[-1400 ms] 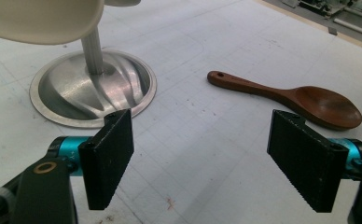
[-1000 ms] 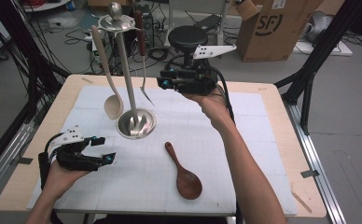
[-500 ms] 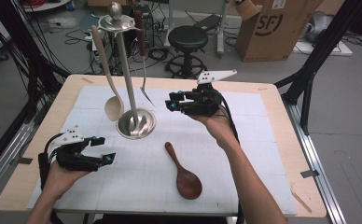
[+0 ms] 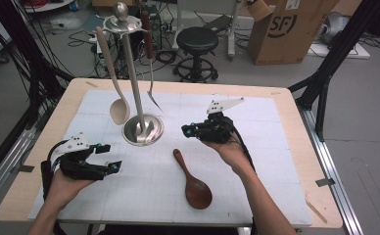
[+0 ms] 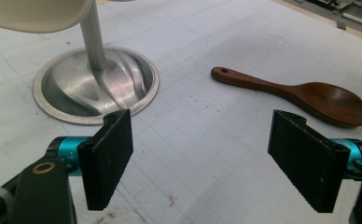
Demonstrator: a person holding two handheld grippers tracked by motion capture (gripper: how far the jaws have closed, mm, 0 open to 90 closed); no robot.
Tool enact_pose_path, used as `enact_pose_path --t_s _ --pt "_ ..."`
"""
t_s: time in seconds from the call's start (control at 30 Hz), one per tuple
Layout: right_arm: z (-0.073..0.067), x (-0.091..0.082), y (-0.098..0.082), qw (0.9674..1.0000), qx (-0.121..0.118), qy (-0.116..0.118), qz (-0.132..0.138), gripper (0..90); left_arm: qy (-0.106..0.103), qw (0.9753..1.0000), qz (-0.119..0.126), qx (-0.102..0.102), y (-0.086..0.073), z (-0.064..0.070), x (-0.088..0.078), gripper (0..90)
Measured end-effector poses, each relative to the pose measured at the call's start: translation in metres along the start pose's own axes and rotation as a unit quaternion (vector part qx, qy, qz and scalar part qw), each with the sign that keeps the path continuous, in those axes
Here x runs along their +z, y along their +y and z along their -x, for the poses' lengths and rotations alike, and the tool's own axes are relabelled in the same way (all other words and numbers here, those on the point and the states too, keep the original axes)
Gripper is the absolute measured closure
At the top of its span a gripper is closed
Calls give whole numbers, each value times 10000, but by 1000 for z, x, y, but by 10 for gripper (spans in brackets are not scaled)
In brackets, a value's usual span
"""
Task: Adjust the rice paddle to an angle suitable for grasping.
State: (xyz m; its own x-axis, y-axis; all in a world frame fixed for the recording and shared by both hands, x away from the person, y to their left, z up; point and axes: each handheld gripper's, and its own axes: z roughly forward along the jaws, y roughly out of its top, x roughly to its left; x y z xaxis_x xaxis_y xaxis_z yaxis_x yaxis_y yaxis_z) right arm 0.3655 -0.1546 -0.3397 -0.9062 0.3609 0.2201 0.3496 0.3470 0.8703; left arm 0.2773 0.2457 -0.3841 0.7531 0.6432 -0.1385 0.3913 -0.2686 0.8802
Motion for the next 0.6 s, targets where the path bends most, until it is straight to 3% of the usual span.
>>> enact_pose_path --t_s 0.6 --pt "4 14 -53 9976 319 -326 -511 892 12 10000 -16 41 0 1 0 226"
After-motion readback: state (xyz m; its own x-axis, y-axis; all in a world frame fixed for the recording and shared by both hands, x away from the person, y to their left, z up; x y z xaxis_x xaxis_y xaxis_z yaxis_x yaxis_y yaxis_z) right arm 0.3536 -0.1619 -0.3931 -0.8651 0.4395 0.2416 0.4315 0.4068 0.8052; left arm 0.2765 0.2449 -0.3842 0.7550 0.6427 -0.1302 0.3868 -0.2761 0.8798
